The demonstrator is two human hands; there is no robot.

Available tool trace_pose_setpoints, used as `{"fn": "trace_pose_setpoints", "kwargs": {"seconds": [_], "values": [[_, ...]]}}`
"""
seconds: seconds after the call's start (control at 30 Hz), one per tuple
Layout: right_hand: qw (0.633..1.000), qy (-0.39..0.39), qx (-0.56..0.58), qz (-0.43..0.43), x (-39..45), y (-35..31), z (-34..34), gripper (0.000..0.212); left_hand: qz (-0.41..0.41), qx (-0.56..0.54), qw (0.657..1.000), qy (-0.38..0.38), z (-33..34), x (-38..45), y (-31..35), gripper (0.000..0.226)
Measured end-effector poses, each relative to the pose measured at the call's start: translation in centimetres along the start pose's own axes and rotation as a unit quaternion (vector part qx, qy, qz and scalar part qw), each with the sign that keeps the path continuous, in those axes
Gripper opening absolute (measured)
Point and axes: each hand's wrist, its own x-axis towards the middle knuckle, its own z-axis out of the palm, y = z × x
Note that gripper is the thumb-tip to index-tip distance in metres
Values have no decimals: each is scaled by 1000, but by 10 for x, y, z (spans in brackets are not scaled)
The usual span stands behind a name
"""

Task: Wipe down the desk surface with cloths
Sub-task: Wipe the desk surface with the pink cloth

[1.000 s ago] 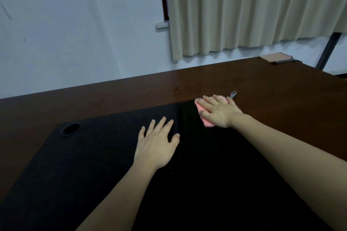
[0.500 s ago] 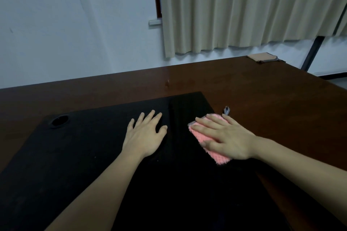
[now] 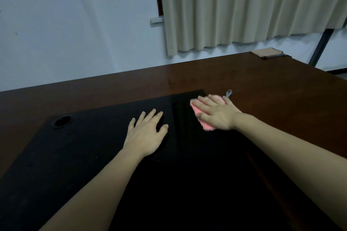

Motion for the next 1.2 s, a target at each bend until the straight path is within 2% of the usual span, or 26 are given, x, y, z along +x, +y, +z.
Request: {"fn": "trace_pose_setpoints", "kwargs": {"seconds": [0.13, 0.2, 0.37, 0.47, 0.63, 0.87, 1.0, 1.2], "values": [[996, -21, -23, -80, -63, -7, 8, 65, -10, -12, 1000, -10, -4, 3, 3, 60], [995, -25, -13, -94, -83, -3, 11, 70, -12, -31, 999, -4, -5, 5, 10, 59], [994, -29, -2, -103, -76, 12, 13, 60, 44, -45, 998, 16, 0, 20, 49, 58], [997, -13, -5, -82, -51, 27, 9, 60, 66, -56, 996, 2, 8, 30, 70, 58], [1000, 18, 2, 3, 11, 54, -3, 59, 68, -26, 997, -16, 22, 34, 82, 58], [998, 2, 16, 52, 44, 57, -10, 60, 70, -15, 997, -4, 23, 32, 81, 57], [1000, -6, -4, 17, 7, 48, -5, 59, 66, -13, 998, -3, 22, 31, 81, 57], [997, -30, -17, -66, -93, 37, 9, 59, 64, -10, 998, 0, 23, 31, 81, 57]]}}
